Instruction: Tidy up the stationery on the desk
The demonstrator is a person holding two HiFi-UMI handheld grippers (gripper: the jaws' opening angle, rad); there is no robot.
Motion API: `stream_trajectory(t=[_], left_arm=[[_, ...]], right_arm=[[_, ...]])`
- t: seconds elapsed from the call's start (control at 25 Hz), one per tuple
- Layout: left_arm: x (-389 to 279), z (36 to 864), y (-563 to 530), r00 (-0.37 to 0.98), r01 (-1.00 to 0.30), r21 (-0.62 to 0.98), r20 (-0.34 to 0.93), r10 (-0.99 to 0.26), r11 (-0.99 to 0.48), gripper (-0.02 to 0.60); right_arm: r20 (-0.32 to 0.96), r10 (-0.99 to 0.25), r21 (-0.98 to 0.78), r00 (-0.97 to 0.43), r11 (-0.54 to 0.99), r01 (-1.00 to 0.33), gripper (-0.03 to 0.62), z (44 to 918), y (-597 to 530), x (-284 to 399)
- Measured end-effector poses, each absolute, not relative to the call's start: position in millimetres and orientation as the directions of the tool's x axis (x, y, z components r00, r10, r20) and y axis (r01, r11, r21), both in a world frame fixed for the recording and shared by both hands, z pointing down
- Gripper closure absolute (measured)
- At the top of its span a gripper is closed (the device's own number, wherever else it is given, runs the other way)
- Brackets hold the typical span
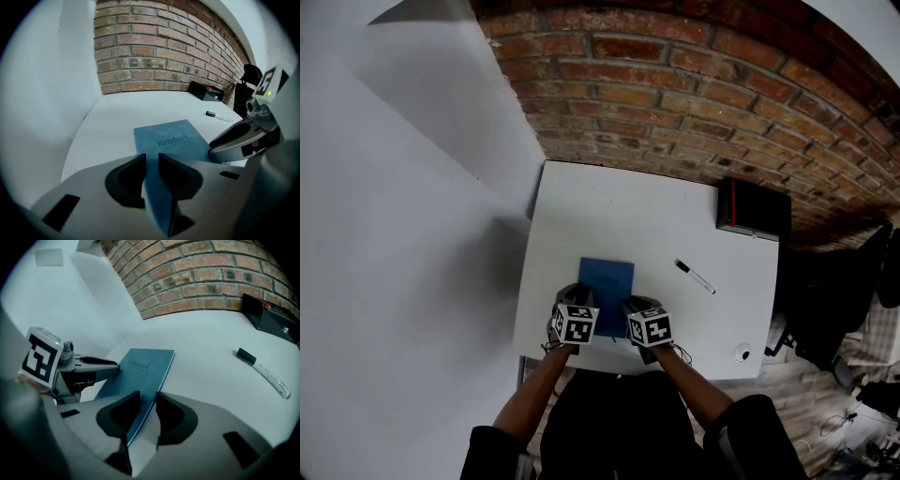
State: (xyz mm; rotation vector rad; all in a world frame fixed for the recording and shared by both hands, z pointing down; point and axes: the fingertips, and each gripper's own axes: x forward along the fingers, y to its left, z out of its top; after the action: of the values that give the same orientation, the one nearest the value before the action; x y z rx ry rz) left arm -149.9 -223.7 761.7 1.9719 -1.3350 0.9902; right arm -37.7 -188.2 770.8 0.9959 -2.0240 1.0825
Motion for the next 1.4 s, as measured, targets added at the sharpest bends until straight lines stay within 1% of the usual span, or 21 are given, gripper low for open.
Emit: stream_trajectory(t=[0.12, 0.24, 0.4, 0.56, 0.64, 0.76, 0.88, 1.0, 1.08, 1.12, 1.2, 1.32, 1.4], left_arm=[[-164, 751, -222, 0.215, -0.952, 0.041, 0.792, -0.571, -0.302, 0.486], [-170, 740, -213, 0.225, -0.955, 0.051, 0.769, -0.599, -0.293, 0.486], [-166, 738, -194, 0.247, -0.948, 0.065, 0.767, -0.592, -0.311, 0.486], [-158, 739, -179, 0.267, -0.94, 0.076, 0.769, -0.581, -0.332, 0.486], [-152, 737, -174, 0.279, -0.936, 0.081, 0.765, -0.58, -0.342, 0.491], [-143, 737, -167, 0.288, -0.928, 0.078, 0.77, -0.569, -0.365, 0.523], [-125, 740, -155, 0.362, -0.895, 0.137, 0.778, -0.514, -0.424, 0.563], [-111, 737, -150, 0.428, -0.864, 0.191, 0.765, -0.481, -0.466, 0.566], [-105, 739, -150, 0.446, -0.851, 0.193, 0.756, -0.479, -0.489, 0.566], [-103, 742, -150, 0.444, -0.848, 0.183, 0.758, -0.477, -0.498, 0.566], [-101, 746, -150, 0.429, -0.845, 0.165, 0.777, -0.461, -0.509, 0.566], [-97, 750, -152, 0.417, -0.843, 0.16, 0.798, -0.436, -0.513, 0.566], [-93, 753, -153, 0.417, -0.842, 0.166, 0.804, -0.423, -0.514, 0.566]], right_arm=[[0.775, -0.381, -0.364, -0.505, 0.385, -0.848, 0.479, 762, -193, -26], [0.741, -0.467, -0.304, -0.482, 0.407, -0.861, 0.485, 749, -204, 3], [0.715, -0.536, -0.228, -0.449, 0.429, -0.874, 0.484, 732, -222, 45], [0.699, -0.582, -0.16, -0.415, 0.439, -0.884, 0.484, 721, -232, 71], [0.695, -0.597, -0.119, -0.4, 0.454, -0.883, 0.484, 718, -234, 79], [0.693, -0.611, -0.074, -0.383, 0.468, -0.88, 0.484, 716, -235, 86], [0.696, -0.621, -0.044, -0.362, 0.466, -0.884, 0.484, 717, -234, 96], [0.696, -0.633, -0.02, -0.338, 0.453, -0.891, 0.487, 718, -236, 109], [0.712, -0.631, 0.0, -0.308, 0.438, -0.899, 0.506, 721, -236, 119], [0.72, -0.63, 0.01, -0.292, 0.429, -0.903, 0.527, 724, -236, 124], [0.731, -0.63, 0.031, -0.262, 0.413, -0.91, 0.549, 727, -235, 136], [0.741, -0.63, 0.067, -0.233, 0.414, -0.908, 0.556, 731, -234, 150], [0.747, -0.618, 0.066, -0.246, 0.437, -0.897, 0.557, 734, -234, 153]])
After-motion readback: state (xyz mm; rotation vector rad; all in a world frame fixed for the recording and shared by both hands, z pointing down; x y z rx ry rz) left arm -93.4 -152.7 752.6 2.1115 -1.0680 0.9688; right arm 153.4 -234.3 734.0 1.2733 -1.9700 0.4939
